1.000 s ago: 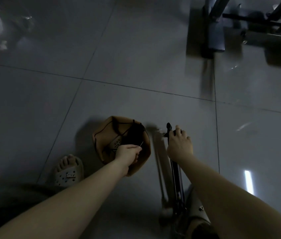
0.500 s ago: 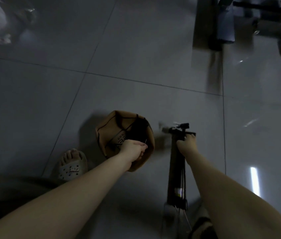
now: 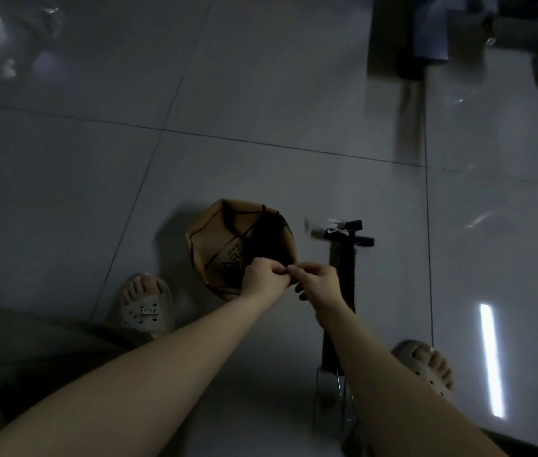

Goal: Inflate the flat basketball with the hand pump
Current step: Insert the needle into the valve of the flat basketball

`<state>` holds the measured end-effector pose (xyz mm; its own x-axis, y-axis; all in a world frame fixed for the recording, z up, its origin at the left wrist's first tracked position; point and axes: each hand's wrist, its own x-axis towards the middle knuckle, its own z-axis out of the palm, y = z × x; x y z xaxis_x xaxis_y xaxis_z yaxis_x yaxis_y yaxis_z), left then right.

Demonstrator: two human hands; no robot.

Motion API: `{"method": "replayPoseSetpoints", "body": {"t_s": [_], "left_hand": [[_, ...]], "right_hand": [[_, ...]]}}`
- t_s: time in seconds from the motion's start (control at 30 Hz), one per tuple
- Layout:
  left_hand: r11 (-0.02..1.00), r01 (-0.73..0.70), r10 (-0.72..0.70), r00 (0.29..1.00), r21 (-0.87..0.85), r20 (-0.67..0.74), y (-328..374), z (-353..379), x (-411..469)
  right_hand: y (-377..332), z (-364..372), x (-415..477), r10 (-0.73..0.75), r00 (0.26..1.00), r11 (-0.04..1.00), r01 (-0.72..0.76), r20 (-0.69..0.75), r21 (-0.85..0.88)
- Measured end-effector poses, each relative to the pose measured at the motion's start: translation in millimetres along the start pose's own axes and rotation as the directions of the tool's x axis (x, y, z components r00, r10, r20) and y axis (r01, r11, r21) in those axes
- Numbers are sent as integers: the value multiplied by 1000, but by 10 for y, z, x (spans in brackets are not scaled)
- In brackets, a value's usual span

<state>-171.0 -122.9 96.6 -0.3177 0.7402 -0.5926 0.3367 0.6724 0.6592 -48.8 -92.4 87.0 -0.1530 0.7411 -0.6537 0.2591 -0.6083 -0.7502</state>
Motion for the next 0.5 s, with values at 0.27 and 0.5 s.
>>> {"method": "replayPoseSetpoints", "body": {"t_s": [0.27,0.5], "left_hand": [[809,-127,103,992,573,76,-165,150,66],[643,-212,157,977,736,145,-315,-69,-51]], "right_hand": [[-66,-155,226,47,981,999,-47,-189,8],[-297,-242,147,-13,991,993,-3,-133,-119]]}}
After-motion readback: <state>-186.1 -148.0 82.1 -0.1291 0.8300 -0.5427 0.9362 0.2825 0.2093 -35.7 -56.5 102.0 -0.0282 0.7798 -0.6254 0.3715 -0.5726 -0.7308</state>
